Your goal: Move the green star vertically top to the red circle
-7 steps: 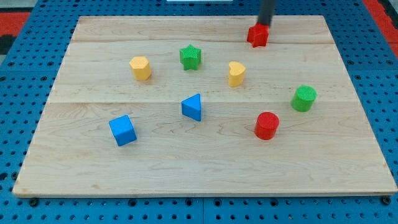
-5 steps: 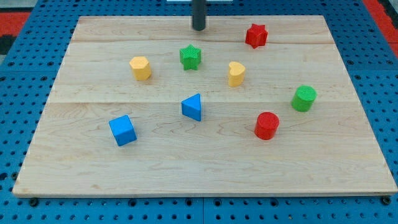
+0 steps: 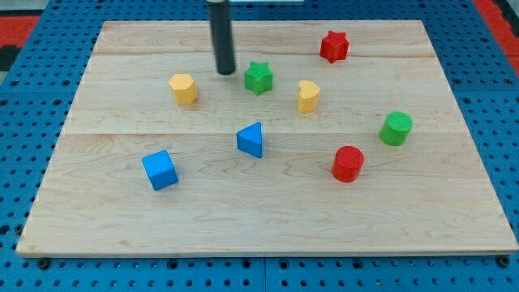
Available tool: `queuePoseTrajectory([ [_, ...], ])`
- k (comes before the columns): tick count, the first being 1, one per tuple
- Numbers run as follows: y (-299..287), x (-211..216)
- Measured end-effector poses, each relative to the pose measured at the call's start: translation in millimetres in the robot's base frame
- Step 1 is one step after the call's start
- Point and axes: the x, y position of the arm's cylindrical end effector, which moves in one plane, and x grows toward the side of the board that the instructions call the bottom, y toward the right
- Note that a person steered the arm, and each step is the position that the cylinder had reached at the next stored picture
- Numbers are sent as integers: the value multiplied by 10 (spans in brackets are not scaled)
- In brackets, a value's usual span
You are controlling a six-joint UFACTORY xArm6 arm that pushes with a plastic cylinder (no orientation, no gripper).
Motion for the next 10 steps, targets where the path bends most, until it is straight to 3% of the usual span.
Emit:
queuePoseTrajectory([
  [1, 511, 4],
  [2, 458, -71],
  [3, -127, 386],
  [4, 166, 775],
  [5, 537, 514],
  [7, -296, 132],
  [10, -283, -39],
])
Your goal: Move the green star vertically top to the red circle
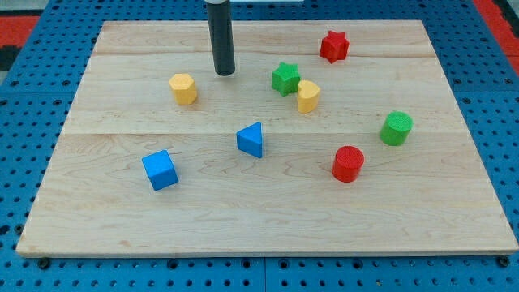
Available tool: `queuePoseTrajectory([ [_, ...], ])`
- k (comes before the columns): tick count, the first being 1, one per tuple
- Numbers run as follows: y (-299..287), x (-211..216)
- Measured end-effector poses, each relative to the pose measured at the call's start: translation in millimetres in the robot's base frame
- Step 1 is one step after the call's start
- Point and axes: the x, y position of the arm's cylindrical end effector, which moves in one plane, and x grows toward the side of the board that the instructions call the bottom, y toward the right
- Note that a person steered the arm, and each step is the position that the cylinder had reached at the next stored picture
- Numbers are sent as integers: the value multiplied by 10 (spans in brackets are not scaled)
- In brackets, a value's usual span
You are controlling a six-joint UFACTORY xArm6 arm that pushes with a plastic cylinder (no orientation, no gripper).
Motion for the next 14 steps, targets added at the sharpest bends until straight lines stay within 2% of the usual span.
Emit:
queuePoseTrajectory([
  [4, -137, -331],
  [6, 473, 183],
  [7, 1439, 206],
  [8, 1033, 157],
  [9, 580, 430],
  [10, 805, 477],
  [11, 434, 526],
  [12, 447, 1094],
  [13, 1468, 1280],
  [14, 1794, 1007],
])
